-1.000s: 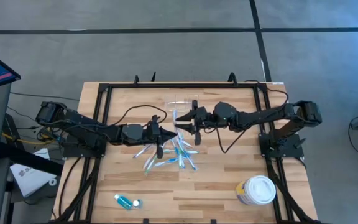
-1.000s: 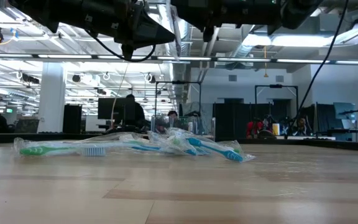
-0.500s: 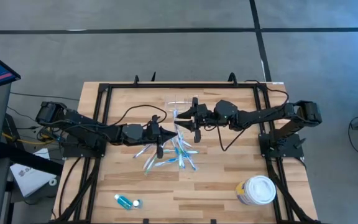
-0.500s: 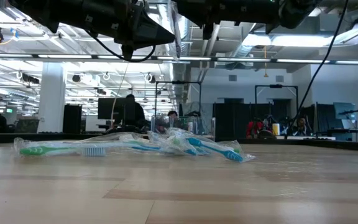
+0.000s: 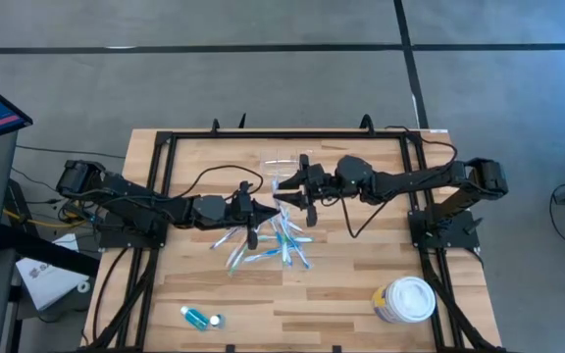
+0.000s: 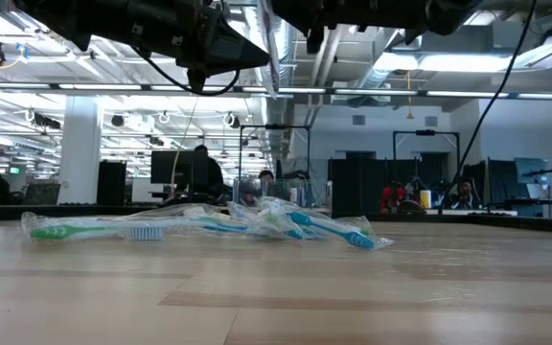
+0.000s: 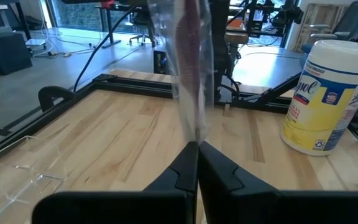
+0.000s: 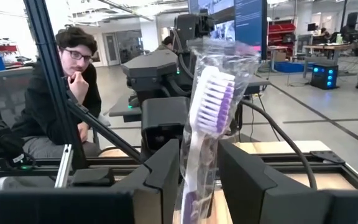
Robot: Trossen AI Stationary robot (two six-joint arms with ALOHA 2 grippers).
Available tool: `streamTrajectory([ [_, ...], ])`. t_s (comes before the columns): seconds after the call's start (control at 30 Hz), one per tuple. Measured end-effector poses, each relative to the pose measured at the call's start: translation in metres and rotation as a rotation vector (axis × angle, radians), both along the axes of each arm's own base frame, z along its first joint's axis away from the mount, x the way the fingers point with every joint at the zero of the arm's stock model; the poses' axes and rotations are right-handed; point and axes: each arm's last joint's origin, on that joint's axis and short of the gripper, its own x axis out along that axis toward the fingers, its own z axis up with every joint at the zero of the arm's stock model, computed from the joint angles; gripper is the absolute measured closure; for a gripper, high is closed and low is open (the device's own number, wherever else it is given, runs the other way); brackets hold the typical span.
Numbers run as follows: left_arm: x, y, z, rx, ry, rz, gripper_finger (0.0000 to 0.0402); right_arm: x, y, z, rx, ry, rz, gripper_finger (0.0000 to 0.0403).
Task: Pick & Place toothbrushing station
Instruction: Put the violet toothbrush into the transparent organizer
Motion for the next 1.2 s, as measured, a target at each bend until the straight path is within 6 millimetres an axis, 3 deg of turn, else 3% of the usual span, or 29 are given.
streamTrajectory([
  [0.63, 0.0, 0.0001, 0.0, 0.0, 0.0, 0.0, 0.0401, 0.0, -0.0002, -0.0005, -0.026, 0.002, -0.008, 0.0304],
  [0.9, 0.0, 0.0002, 0.0, 0.0, 0.0, 0.002, 0.04, 0.0001, -0.0005, -0.0005, -0.03, 0.002, -0.01, 0.0392],
  [1.2, 0.0, 0.0001, 0.0, 0.0, 0.0, 0.002, 0.04, 0.0001, -0.0005, -0.0006, -0.044, 0.001, -0.01, 0.0398],
])
